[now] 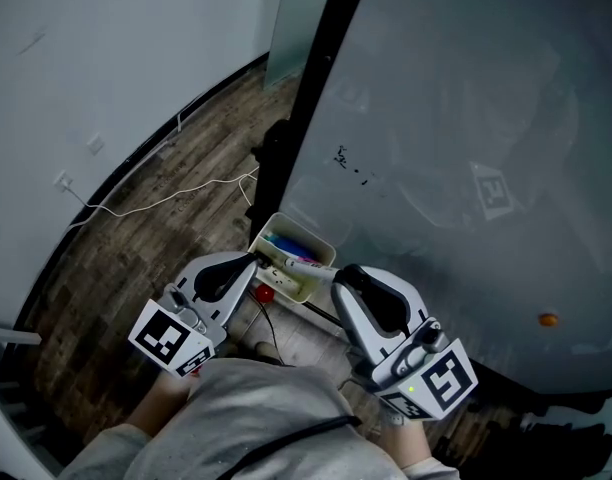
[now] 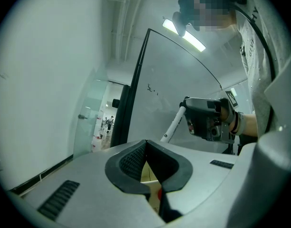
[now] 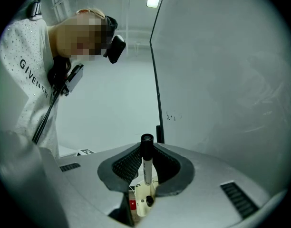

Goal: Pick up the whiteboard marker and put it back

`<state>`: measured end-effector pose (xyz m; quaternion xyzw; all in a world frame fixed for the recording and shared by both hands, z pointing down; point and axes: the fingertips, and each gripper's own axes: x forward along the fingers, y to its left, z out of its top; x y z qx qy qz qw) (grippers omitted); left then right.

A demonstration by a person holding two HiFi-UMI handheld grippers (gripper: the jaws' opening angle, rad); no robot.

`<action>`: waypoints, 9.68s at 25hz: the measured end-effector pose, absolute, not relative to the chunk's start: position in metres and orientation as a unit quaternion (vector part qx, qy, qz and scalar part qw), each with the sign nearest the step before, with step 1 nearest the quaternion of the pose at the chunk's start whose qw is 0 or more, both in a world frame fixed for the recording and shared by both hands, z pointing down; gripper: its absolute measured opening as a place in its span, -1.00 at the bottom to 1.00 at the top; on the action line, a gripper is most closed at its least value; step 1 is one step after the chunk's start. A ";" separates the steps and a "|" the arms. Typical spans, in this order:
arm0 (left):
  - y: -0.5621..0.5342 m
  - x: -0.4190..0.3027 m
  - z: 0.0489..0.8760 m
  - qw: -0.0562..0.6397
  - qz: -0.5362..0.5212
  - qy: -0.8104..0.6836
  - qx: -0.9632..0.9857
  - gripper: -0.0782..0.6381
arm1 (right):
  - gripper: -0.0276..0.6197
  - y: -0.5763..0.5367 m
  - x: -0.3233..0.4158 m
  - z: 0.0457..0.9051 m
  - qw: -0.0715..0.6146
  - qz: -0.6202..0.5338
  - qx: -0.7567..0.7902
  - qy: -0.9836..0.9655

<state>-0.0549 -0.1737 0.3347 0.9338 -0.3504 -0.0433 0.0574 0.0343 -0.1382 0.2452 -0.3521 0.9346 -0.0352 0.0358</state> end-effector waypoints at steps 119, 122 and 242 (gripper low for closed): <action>-0.144 -0.075 0.414 0.159 -0.001 -0.379 0.912 -0.74 | -0.66 -0.136 0.018 0.363 -0.050 -0.043 -0.391 0.918; -0.143 -0.074 0.414 0.158 -0.001 -0.379 0.912 -0.74 | -0.66 -0.134 0.017 0.365 -0.053 -0.043 -0.386 0.920; 0.081 -0.063 0.366 0.112 -0.064 -0.396 0.909 -0.74 | -0.85 0.107 0.015 0.344 -0.045 -0.101 -0.305 0.946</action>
